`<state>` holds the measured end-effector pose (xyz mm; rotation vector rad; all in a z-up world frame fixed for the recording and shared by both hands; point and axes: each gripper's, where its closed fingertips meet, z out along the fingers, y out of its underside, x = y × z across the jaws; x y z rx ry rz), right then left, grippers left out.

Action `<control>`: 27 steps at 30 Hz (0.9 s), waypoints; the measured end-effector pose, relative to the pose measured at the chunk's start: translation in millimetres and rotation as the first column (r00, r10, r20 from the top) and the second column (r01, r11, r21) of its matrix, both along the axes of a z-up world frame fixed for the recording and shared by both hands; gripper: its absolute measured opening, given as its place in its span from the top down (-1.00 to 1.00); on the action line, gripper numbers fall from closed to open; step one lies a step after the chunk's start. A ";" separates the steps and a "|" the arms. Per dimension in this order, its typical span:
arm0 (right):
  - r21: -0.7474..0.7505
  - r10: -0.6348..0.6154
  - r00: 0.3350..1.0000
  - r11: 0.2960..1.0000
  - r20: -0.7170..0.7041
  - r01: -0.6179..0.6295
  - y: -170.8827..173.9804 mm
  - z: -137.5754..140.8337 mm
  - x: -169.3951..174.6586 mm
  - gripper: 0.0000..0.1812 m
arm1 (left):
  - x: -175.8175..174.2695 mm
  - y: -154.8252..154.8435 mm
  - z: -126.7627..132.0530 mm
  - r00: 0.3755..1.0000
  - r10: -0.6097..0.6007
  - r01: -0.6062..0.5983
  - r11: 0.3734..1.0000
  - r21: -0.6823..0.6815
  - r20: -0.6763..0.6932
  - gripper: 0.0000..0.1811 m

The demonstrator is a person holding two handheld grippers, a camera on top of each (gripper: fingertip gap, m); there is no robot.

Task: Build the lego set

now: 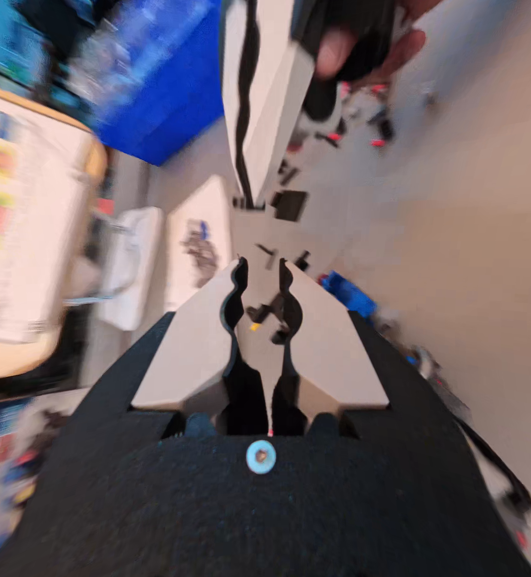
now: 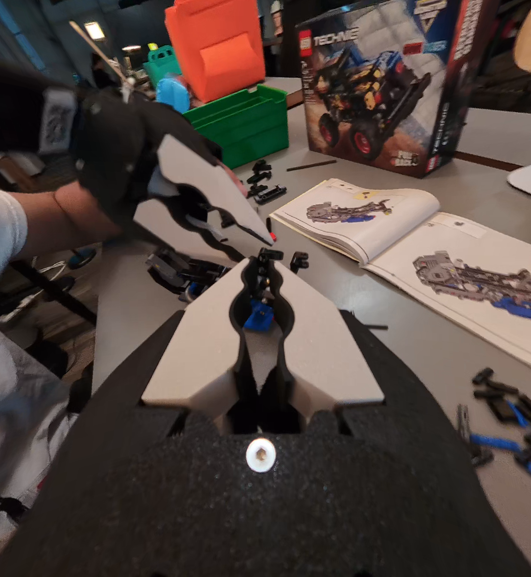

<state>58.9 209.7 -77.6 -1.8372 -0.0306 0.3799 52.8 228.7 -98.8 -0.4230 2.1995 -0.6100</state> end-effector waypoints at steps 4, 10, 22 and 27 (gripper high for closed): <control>-0.012 -0.087 0.996 0.996 -0.010 0.087 -21.5 -9.2 -13.9 0.93 | -17.5 0.5 -30.2 0.906 -0.200 0.136 0.972 -0.192 -0.373 0.74; 0.102 -0.154 0.986 0.982 -0.067 0.160 -40.8 -3.9 -27.9 0.93 | -4.9 8.8 -29.8 0.835 -0.266 0.240 0.964 -0.116 -0.482 0.78; 0.260 -0.199 0.979 0.944 -0.045 0.204 -45.0 3.3 -17.2 0.94 | 0.4 2.5 -43.0 0.765 -0.316 0.333 0.940 -0.074 -0.562 0.73; 0.255 -0.221 0.975 0.943 -0.010 0.216 -46.3 0.5 -16.3 0.93 | 4.3 -5.2 -54.1 0.657 -0.320 0.351 0.931 -0.099 -0.683 0.79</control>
